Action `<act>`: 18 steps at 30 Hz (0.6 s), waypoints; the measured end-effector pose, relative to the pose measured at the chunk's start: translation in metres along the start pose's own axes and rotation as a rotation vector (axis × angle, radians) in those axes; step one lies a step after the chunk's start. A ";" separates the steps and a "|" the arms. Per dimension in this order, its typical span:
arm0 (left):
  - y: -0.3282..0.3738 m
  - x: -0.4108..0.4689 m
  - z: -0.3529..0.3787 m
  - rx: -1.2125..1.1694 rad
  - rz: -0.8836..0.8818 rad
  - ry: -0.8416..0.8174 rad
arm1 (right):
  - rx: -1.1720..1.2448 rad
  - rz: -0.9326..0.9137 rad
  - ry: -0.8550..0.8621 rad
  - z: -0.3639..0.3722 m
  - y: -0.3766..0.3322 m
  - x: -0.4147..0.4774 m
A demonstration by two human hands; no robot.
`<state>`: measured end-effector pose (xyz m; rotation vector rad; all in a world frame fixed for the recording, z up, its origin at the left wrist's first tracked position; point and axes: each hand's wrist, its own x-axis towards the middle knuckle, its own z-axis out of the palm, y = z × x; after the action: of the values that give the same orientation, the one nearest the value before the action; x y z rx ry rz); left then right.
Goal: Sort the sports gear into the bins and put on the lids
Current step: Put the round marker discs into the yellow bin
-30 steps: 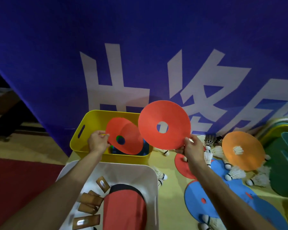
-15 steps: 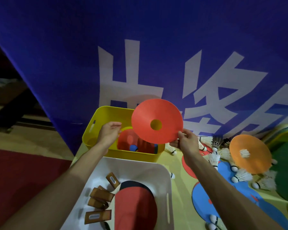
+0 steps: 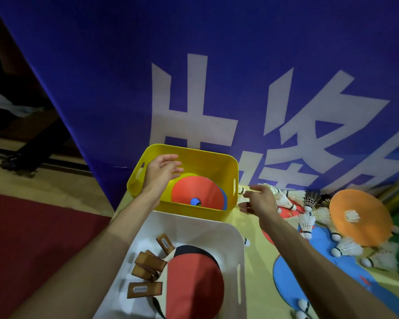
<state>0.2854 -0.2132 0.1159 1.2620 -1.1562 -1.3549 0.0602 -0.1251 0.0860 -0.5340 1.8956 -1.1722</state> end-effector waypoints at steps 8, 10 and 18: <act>0.007 -0.026 0.067 0.084 -0.014 -0.177 | 0.089 0.012 0.011 -0.061 0.014 0.007; 0.006 -0.034 0.089 0.113 -0.021 -0.231 | 0.095 0.020 0.022 -0.082 0.021 0.008; -0.003 -0.078 0.195 0.233 -0.024 -0.452 | 0.132 0.060 0.055 -0.182 0.052 0.022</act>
<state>0.0945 -0.1264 0.1294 1.1612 -1.6536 -1.6090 -0.0975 -0.0197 0.0718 -0.3745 1.8519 -1.2733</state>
